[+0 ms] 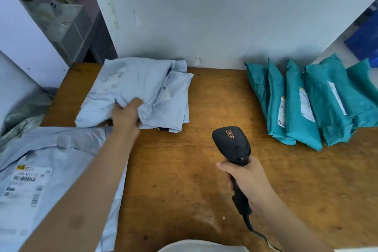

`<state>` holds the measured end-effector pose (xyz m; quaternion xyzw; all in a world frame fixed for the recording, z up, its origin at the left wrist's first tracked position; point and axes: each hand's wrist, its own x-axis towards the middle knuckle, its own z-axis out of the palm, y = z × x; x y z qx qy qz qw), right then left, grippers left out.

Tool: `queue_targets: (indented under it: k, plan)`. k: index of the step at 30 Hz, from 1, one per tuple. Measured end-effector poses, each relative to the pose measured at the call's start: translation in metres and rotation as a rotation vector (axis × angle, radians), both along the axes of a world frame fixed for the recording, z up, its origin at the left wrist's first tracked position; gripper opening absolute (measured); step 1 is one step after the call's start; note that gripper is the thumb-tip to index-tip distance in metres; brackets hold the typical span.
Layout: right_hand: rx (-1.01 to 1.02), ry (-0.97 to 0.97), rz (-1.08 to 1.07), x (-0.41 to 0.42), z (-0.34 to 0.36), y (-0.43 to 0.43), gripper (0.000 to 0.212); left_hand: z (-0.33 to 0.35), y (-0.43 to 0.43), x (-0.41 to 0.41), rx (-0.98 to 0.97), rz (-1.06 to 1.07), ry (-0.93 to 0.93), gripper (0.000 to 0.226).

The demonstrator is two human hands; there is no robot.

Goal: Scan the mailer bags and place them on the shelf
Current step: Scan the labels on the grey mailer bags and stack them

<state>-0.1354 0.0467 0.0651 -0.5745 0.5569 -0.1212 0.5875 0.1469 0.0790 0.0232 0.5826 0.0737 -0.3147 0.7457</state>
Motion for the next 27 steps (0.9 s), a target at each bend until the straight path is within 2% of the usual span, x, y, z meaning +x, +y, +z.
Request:
queue_targets:
  k: [2,4,6,8,9,11,12,13,14,17,18,19,23,25,27]
  plan:
    - [-0.020,-0.019,-0.018,-0.006,0.003,0.000,0.030,-0.006,0.008,-0.057,0.010,-0.016,0.024,0.034]
    - [-0.033,-0.050,-0.045,-0.014,0.004,0.000,0.030,-0.016,0.018,-0.115,0.101,-0.059,0.046,0.037]
    - [-0.039,-0.072,-0.075,-0.025,0.003,-0.002,0.029,-0.021,0.028,-0.173,0.174,-0.204,0.101,0.021]
    - [-0.036,-0.080,-0.098,-0.038,0.002,-0.004,0.027,-0.020,0.037,-0.223,0.242,-0.514,0.282,0.003]
    - [-0.027,-0.087,-0.109,-0.045,0.002,-0.005,0.025,-0.019,0.039,-0.239,0.329,-0.727,0.363,0.007]
    - [-0.006,-0.099,-0.121,-0.062,0.002,-0.007,0.025,-0.017,0.041,-0.257,0.460,-1.154,0.397,0.021]
    - [0.002,-0.100,-0.121,-0.071,0.002,-0.008,0.025,-0.016,0.038,-0.260,0.493,-1.255,0.367,0.022]
    - [0.012,-0.101,-0.120,-0.079,0.002,-0.009,0.026,-0.015,0.035,-0.260,0.520,-1.245,0.283,0.020]
    - [0.028,-0.105,-0.121,-0.087,0.001,-0.009,0.027,-0.016,0.033,-0.259,0.521,-1.126,0.169,0.016]
    - [0.103,-0.111,-0.092,-0.105,-0.003,-0.010,0.031,-0.031,0.033,-0.239,0.594,-0.584,-0.310,0.007]
    - [0.121,-0.110,-0.060,-0.109,-0.004,-0.010,0.034,-0.037,0.035,-0.233,0.673,-0.482,-0.429,0.010]
    - [0.132,-0.104,-0.015,-0.111,-0.004,-0.008,0.035,-0.045,0.039,-0.229,0.758,-0.431,-0.482,0.025]
    - [0.150,-0.060,0.188,-0.110,-0.004,-0.001,0.032,-0.066,0.055,-0.223,0.922,-0.383,-0.286,0.086]
    - [0.157,-0.035,0.230,-0.106,-0.006,0.001,0.033,-0.070,0.064,-0.223,0.897,-0.362,-0.281,0.094]
    - [0.194,-0.034,0.224,-0.101,-0.009,0.004,0.036,-0.071,0.072,-0.225,0.845,-0.357,-0.260,0.087]
